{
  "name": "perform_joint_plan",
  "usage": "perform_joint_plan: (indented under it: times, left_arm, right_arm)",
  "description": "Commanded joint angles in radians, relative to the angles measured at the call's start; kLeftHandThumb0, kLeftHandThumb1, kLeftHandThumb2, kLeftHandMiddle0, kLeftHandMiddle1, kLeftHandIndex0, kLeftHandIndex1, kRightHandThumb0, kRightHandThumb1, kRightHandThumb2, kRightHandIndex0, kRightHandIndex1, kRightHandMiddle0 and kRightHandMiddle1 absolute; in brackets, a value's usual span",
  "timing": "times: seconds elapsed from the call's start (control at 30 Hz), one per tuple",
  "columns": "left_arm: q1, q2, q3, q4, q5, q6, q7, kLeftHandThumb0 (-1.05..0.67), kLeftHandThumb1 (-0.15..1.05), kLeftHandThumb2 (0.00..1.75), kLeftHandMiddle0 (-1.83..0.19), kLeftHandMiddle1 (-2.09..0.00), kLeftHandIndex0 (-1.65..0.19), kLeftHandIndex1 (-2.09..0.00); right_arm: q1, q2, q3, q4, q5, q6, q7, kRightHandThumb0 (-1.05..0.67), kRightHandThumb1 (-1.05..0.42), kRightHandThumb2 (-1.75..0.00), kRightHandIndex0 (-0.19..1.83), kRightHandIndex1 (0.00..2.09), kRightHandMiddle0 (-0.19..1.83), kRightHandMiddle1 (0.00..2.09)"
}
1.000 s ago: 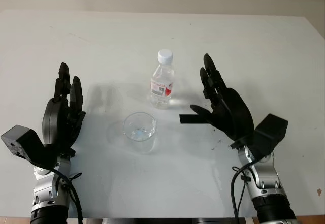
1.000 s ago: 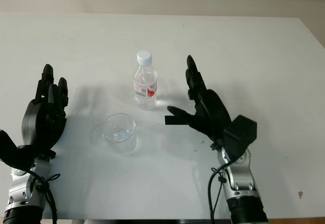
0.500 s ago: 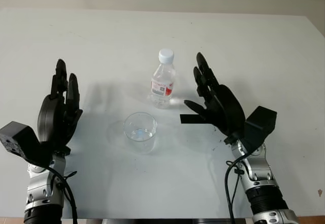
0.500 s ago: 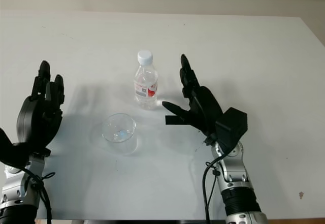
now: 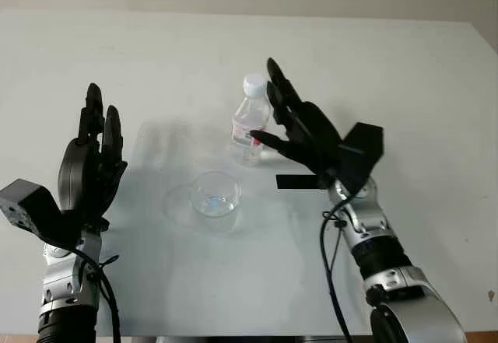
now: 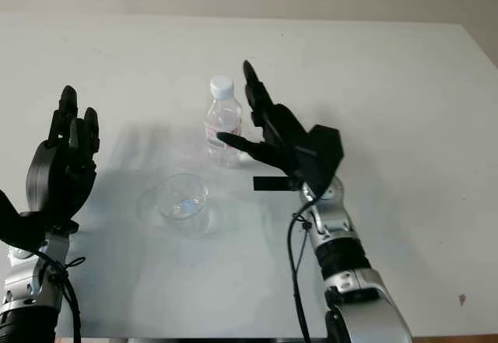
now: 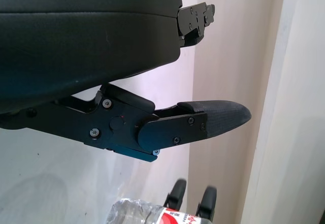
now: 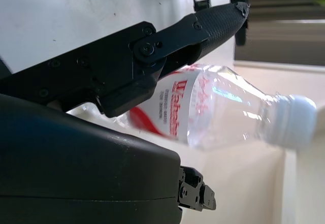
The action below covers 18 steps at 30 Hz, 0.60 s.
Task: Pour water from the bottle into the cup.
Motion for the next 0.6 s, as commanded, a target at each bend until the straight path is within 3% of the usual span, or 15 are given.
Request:
perform_joint_plan:
  times: [0.0,0.4,0.57]
  left_arm:
    - [-0.004,0.008,0.001,-0.003,0.001,0.000,-0.001,-0.73,1.05,0.55,0.19,0.00,0.19,0.00]
    - [-0.012,0.015,0.008,0.017,0.013,-0.017,0.006,-0.75,1.05,0.53,0.19,-0.03,0.19,-0.02]
    - [-0.013,0.016,0.007,0.024,0.012,-0.024,-0.001,-0.75,1.05,0.53,0.19,-0.03,0.19,-0.02]
  right_arm:
    - [-0.036,0.004,0.008,0.039,-0.015,-0.030,0.004,-0.98,-0.93,-0.06,-0.19,0.00,-0.19,0.00]
    - [-0.099,0.042,-0.005,0.162,0.001,-0.062,0.058,-0.96,-0.89,-0.04,-0.19,0.00,-0.19,0.00]
    - [-0.111,0.083,-0.065,0.201,0.077,-0.015,0.066,-0.76,-0.86,-0.04,-0.17,0.01,-0.18,0.01]
